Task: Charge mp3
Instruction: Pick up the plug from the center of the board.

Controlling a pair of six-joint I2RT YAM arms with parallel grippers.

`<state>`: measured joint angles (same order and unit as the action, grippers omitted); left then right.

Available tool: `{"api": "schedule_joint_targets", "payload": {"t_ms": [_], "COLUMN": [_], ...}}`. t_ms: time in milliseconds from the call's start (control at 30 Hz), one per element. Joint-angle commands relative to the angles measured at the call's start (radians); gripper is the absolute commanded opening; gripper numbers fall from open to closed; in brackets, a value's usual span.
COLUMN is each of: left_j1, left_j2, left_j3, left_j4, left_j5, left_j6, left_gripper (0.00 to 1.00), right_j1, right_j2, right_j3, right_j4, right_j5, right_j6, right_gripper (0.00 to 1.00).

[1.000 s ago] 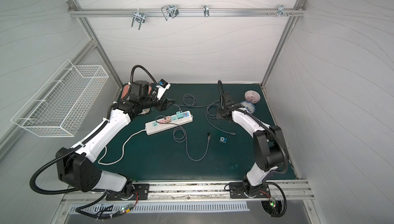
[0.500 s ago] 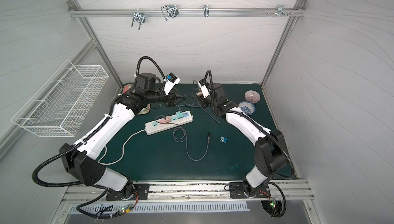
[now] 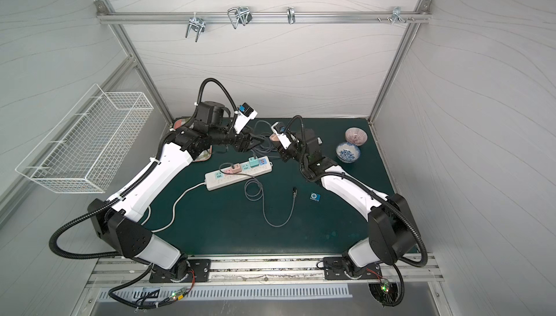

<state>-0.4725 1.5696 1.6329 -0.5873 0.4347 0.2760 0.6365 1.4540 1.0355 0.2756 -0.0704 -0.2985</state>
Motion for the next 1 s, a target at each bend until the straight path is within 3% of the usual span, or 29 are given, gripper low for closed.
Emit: {"api": "schedule_joint_targets", "payload": {"t_ms": [0, 467, 633, 767, 967], "left_j1": [-0.018, -0.032, -0.032, -0.033, -0.032], "left_j2": [0.038, 0.067, 0.069, 0.075, 0.062], "left_j3": [0.066, 0.056, 0.051, 0.048, 0.029], "left_j4": [-0.017, -0.044, -0.021, -0.011, -0.003], "left_j5": [-0.001, -0.013, -0.011, 0.016, 0.048], "left_j6": [-0.026, -0.06, -0.072, -0.08, -0.075], "left_gripper": [0.63, 0.61, 0.56, 0.49, 0.28], "right_j1": [0.043, 0.113, 0.149, 0.178, 0.182], "right_j2": [-0.043, -0.08, -0.081, -0.081, -0.081], "right_j3": [-0.033, -0.09, -0.107, -0.123, -0.125], "right_j4": [0.142, 0.271, 0.303, 0.352, 0.353], "right_j5": [0.024, 0.137, 0.15, 0.179, 0.193], "right_j6": [-0.104, -0.167, -0.22, -0.255, -0.237], "right_gripper": [0.28, 0.26, 0.25, 0.24, 0.25]}}
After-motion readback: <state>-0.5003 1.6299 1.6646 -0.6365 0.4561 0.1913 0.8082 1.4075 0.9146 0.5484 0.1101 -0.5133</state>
